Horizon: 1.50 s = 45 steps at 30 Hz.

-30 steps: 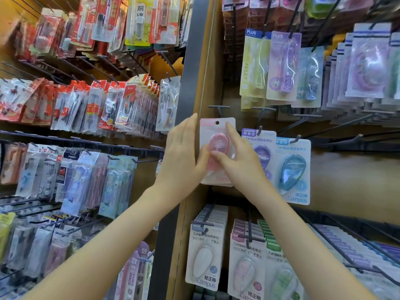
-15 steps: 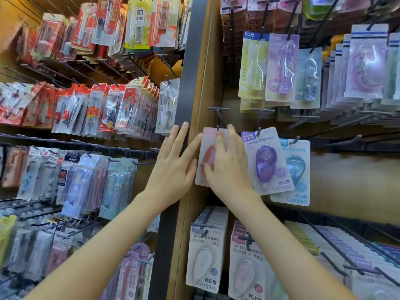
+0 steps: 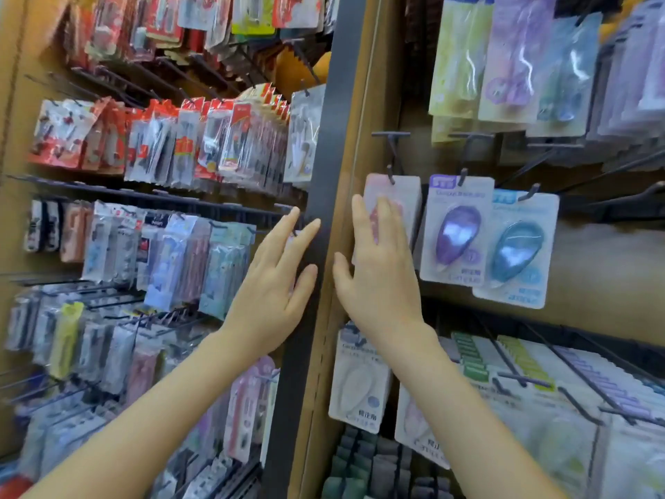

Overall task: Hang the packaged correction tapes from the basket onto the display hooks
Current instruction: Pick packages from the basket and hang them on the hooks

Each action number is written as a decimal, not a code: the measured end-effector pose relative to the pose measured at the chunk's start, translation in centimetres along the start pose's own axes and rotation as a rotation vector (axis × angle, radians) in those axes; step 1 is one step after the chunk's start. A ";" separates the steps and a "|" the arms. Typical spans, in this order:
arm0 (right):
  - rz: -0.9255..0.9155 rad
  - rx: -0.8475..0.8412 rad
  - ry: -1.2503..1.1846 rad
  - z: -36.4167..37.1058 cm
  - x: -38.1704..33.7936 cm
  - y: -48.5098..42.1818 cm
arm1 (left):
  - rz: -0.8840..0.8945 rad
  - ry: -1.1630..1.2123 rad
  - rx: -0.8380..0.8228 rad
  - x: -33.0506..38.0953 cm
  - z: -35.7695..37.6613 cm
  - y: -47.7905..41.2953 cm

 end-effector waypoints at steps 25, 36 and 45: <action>-0.155 -1.808 -0.536 37.6 -29.1 88.0 | -2.174 -0.237 -0.567 -1.7 -8.0 102.0; -0.373 -2.056 -0.403 52.3 -25.9 115.3 | -1.885 -0.553 -0.788 -4.3 5.0 124.0; -0.195 -1.982 -0.368 52.2 -25.2 117.5 | -1.798 -0.847 -0.873 -4.6 6.9 125.0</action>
Point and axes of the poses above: each hand's wrist, its own y-axis away from the middle knuckle, its own z-axis out of the palm, x = y × z, the point moved 4 cm from there along -y, towards the middle knuckle, and after that the axes turned 4 degrees about y, right-handed, at the moved point
